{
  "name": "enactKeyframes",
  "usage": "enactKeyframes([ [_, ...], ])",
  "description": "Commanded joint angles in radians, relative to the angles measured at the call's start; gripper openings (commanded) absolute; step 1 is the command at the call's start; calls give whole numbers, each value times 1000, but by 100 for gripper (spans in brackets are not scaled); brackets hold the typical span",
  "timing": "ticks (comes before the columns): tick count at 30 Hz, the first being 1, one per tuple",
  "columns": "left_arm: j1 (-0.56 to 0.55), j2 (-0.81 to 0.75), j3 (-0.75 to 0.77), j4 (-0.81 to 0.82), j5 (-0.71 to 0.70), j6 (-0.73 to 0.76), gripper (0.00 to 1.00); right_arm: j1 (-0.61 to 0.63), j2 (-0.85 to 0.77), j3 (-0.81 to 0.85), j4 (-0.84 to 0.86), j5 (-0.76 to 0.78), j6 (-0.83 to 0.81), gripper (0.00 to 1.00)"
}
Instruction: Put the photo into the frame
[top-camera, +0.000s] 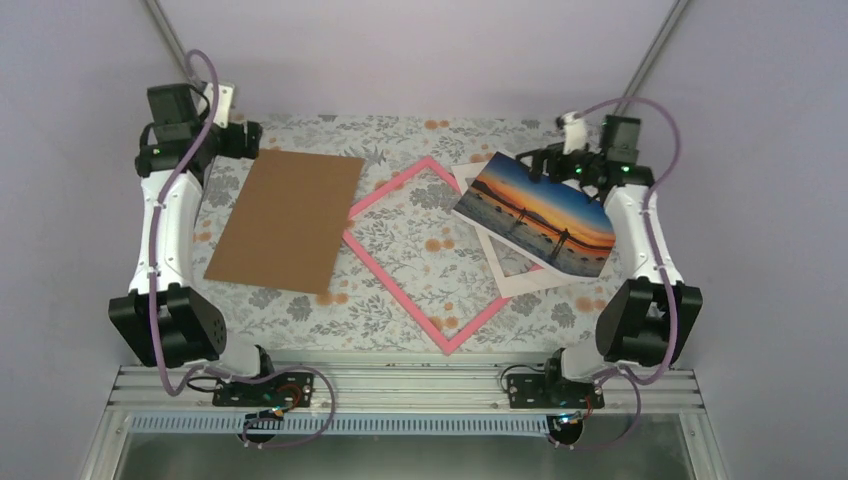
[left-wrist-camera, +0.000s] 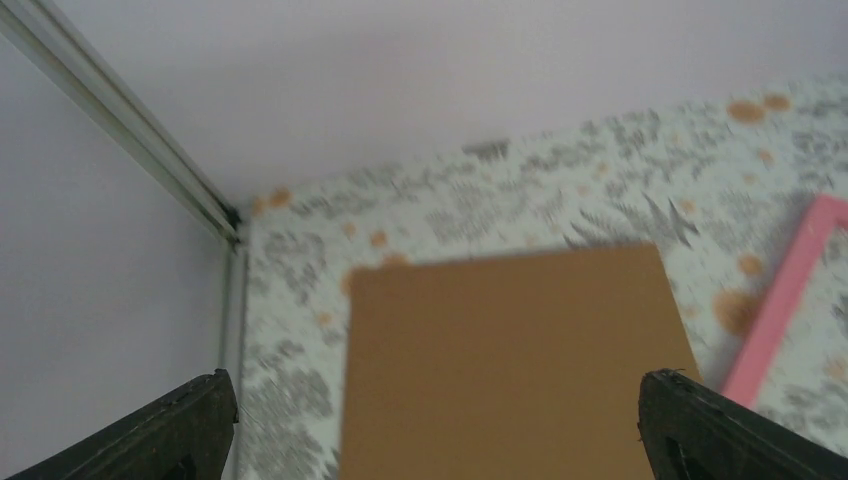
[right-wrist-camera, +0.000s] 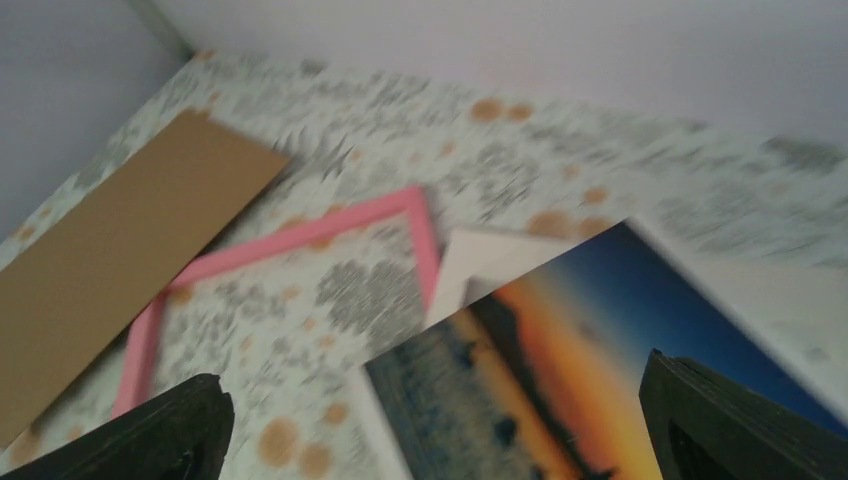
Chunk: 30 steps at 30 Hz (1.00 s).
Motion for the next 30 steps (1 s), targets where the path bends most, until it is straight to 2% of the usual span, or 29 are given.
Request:
enactKeyframes([
  [1, -22, -99, -124, -20, -44, -42, 100, 146, -82, -145, 23, 114, -2, 100],
  [8, -28, -218, -293, -50, -55, -78, 100, 465, -94, -308, 61, 298, 52, 100],
  [18, 9, -303, -396, -47, -95, -147, 100, 867, 40, -299, 98, 500, 125, 100],
  [25, 24, -298, -420, -29, -101, -181, 100, 1033, 191, -244, 115, 558, 162, 100],
  [30, 28, -299, -449, -14, -116, -195, 100, 1098, 305, -175, 137, 606, 188, 95],
])
